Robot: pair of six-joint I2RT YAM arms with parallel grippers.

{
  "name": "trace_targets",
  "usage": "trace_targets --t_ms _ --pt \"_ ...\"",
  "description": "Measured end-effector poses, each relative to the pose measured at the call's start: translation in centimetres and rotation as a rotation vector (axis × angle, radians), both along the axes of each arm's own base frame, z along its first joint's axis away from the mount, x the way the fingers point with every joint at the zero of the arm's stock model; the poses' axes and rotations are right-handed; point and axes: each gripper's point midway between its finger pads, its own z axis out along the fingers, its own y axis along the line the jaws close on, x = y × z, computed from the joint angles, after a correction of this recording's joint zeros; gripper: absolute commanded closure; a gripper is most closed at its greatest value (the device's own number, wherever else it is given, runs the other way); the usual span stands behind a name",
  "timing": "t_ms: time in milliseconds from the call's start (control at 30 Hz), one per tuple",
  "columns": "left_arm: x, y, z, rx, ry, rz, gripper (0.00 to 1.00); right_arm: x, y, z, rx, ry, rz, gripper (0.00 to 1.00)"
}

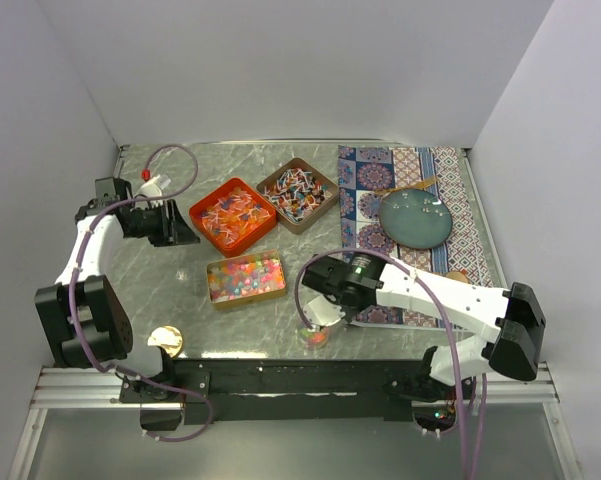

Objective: Pack the candies
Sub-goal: Place the fake candies in the packing bottle.

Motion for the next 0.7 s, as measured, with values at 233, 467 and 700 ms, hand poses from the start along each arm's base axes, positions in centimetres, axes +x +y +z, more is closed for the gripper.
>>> trace_targets --t_ms 233,467,700 --pt "-1.6 -3.1 4.0 -0.101 -0.118 -0.077 0.36 2.2 2.4 3.7 0.199 0.003 -0.156 1.00" --pt "-3.9 -8.8 7.7 -0.225 -0.162 -0.186 0.33 6.8 8.3 5.0 0.454 0.024 -0.364 1.00" --pt "-4.2 -11.1 6.7 -0.312 -0.034 -0.185 0.37 9.6 14.4 6.3 0.589 0.066 -0.376 1.00"
